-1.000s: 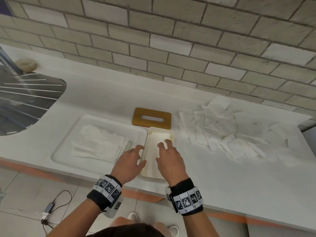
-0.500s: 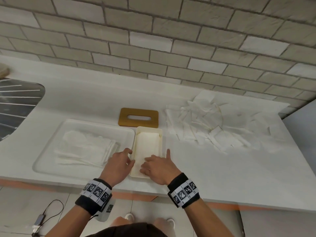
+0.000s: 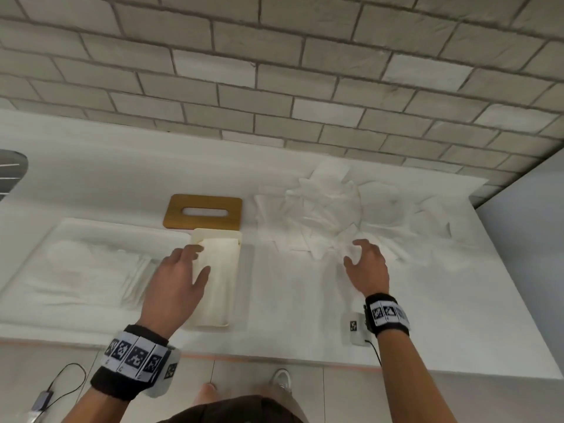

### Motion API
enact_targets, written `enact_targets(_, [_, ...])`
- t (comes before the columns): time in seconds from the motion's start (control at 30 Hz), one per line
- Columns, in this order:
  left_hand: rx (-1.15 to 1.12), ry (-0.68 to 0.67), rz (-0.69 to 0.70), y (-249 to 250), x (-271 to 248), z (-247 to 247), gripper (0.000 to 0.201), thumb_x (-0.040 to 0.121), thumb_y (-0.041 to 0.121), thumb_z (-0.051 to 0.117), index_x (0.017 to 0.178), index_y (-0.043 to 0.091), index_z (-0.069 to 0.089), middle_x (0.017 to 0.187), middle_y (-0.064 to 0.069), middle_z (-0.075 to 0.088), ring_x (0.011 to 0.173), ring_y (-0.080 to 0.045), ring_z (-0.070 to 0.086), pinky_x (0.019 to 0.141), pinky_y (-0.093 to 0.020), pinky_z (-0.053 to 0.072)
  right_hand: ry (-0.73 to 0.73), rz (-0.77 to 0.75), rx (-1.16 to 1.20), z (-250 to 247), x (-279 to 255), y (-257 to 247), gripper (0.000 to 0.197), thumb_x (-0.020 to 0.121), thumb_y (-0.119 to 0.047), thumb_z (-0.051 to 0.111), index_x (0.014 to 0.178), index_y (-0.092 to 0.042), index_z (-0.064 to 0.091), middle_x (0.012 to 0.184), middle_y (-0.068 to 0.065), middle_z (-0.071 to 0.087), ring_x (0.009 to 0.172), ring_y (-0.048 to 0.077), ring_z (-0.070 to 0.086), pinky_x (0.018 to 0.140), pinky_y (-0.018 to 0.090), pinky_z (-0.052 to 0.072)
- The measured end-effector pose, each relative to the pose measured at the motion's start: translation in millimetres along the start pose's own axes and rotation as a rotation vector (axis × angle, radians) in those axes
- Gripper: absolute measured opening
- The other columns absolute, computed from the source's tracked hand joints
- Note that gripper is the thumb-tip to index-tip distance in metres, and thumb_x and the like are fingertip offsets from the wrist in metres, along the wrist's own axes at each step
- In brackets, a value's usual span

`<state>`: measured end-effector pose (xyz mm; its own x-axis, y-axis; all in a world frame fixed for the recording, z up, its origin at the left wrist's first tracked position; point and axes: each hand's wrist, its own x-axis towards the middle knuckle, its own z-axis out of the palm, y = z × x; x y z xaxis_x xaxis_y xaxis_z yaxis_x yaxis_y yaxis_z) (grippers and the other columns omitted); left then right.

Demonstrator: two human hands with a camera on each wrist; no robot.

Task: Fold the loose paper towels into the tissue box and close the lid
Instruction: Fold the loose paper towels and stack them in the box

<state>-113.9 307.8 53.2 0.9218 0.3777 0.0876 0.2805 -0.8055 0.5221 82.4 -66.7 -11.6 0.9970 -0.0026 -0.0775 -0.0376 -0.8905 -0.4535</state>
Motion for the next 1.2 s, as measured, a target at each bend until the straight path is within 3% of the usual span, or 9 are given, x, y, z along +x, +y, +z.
enact_targets(0.2, [-0.147, -0.035, 0.158, 108, 6, 58, 0.022, 0.099, 0.031, 0.069, 0.121, 0.029, 0.065, 0.108, 0.011, 0.069, 0.094, -0.012, 0.068, 0.075, -0.039, 0.062, -0.117, 0.035, -0.04, 15, 60, 50, 0.023, 0.097, -0.014, 0.064, 0.12, -0.009, 0.067, 0.125, 0.015, 0.062, 0.125, 0.039, 0.056, 0.095, 0.039, 0.046])
enact_targets(0.37, [-0.226, -0.201, 0.204, 155, 9, 128, 0.019, 0.101, 0.036, 0.065, 0.119, 0.03, 0.066, 0.109, 0.013, 0.07, 0.097, -0.008, 0.067, 0.082, -0.041, 0.06, -0.028, 0.01, 0.348, 3, 31, 58, 0.003, 0.103, -0.011, 0.065, 0.104, -0.013, 0.064, 0.094, -0.002, 0.069, 0.1, 0.028, 0.071, 0.082, 0.027, 0.044])
enact_targets(0.5, [-0.308, -0.212, 0.243, 182, 11, 152, 0.042, 0.104, 0.046, 0.061, 0.143, 0.033, 0.051, 0.135, 0.013, 0.056, 0.118, -0.009, 0.059, 0.098, -0.039, 0.057, 0.042, -0.003, 0.678, -46, -17, 48, 0.022, 0.108, -0.016, 0.06, 0.094, -0.025, 0.046, 0.078, -0.012, 0.046, 0.078, 0.002, 0.054, 0.073, 0.024, 0.041])
enact_targets(0.6, [-0.539, -0.176, 0.239, 210, 17, 144, 0.069, 0.102, 0.059, 0.059, 0.159, 0.036, 0.028, 0.156, 0.015, 0.036, 0.146, -0.006, 0.04, 0.117, -0.031, 0.04, -0.024, -0.132, 0.777, -81, -38, 36, 0.014, 0.108, -0.008, 0.056, 0.101, -0.02, 0.052, 0.074, 0.0, 0.043, 0.068, 0.015, 0.041, 0.067, 0.027, 0.037])
enact_targets(0.73, [-0.745, -0.264, 0.183, 225, 29, 140, 0.085, 0.094, 0.07, 0.064, 0.162, 0.041, 0.021, 0.163, 0.018, 0.036, 0.153, -0.008, 0.034, 0.12, -0.03, 0.033, -0.168, -0.27, 0.876, -100, -47, 21, 0.016, 0.109, -0.004, 0.054, 0.104, -0.019, 0.053, 0.077, -0.015, 0.055, 0.072, 0.011, 0.049, 0.069, 0.027, 0.044])
enact_targets(0.83, [-0.79, -0.332, 0.037, 221, 38, 150, 0.062, 0.088, 0.045, 0.085, 0.142, 0.037, 0.053, 0.126, 0.013, 0.07, 0.115, 0.0, 0.066, 0.094, -0.018, 0.052, -0.205, -0.227, 0.909, -84, -39, 12, 0.014, 0.112, -0.014, 0.054, 0.105, -0.025, 0.049, 0.08, -0.01, 0.062, 0.073, 0.019, 0.055, 0.071, 0.038, 0.047])
enact_targets(0.97, [-0.582, -0.189, -0.07, 195, 53, 183, 0.011, 0.095, 0.028, 0.079, 0.091, 0.023, 0.071, 0.083, 0.006, 0.076, 0.077, -0.011, 0.073, 0.075, -0.029, 0.054, -0.076, -0.17, 0.716, -39, -19, 20, 0.029, 0.108, -0.028, 0.062, 0.133, -0.031, 0.047, 0.13, -0.008, 0.064, 0.113, 0.014, 0.066, 0.099, 0.04, 0.057])
enact_targets(1.07, [-0.489, -0.059, -0.095, 181, 60, 183, 0.007, 0.097, 0.014, 0.074, 0.098, 0.02, 0.069, 0.086, 0.006, 0.075, 0.079, -0.015, 0.072, 0.076, -0.036, 0.058, -0.033, -0.484, 0.4, -19, -36, 28, 0.025, 0.103, -0.029, 0.065, 0.126, -0.027, 0.054, 0.123, -0.012, 0.055, 0.11, 0.011, 0.058, 0.095, 0.035, 0.053])
enact_targets(1.2, [-0.47, 0.051, -0.052, 172, 69, 152, 0.032, 0.09, -0.008, 0.062, 0.108, 0.017, 0.066, 0.097, 0.003, 0.075, 0.086, -0.017, 0.072, 0.075, -0.038, 0.06, -0.472, -0.661, 0.008, 11, -54, 36, 0.046, 0.096, -0.057, 0.067, 0.134, -0.032, 0.054, 0.14, -0.01, 0.05, 0.122, 0.016, 0.051, 0.105, 0.044, 0.046])
